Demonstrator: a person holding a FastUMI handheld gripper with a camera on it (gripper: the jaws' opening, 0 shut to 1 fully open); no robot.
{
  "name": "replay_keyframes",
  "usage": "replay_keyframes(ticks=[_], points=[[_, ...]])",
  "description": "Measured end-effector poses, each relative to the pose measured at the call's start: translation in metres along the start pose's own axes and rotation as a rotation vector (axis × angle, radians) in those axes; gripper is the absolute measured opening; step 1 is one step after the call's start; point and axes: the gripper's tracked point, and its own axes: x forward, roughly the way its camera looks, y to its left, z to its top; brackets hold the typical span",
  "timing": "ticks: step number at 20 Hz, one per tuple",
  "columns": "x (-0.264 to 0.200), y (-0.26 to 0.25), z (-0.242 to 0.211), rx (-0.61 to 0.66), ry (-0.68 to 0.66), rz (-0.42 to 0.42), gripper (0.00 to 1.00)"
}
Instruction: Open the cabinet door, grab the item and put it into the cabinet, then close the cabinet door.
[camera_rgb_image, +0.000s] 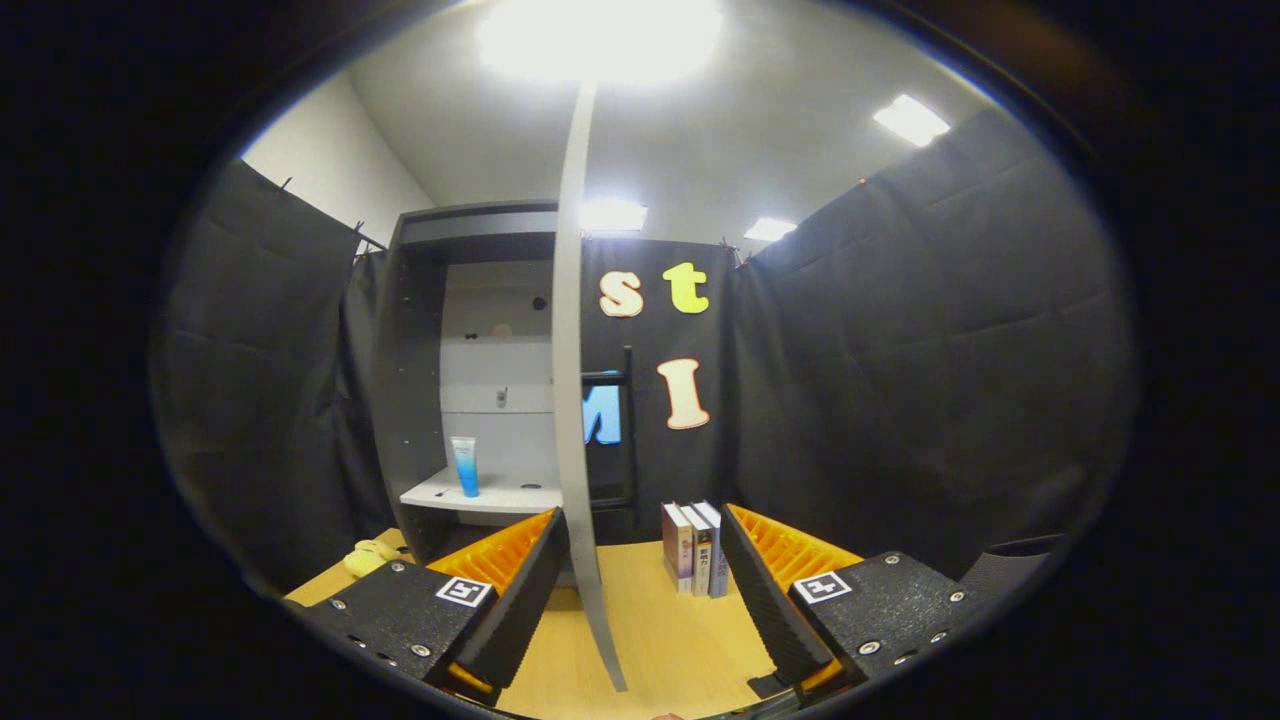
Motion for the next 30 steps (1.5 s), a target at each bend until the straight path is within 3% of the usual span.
replay_keyframes(ticks=[6,13,14,20,30], points=[[0.048,-0.041,0.028,0.000,-0.045,-0.176,0.93],[0.082,-0.040,0.021,-0.061,-0.016,-0.256,0.93],[0.082,-0.042,0.025,-0.063,-0.024,-0.263,0.90],[0.077,-0.030,0.020,-0.055,0.011,-0.237,0.88],[0.056,0.056,0.017,-0.042,0.003,-0.136,0.88]])
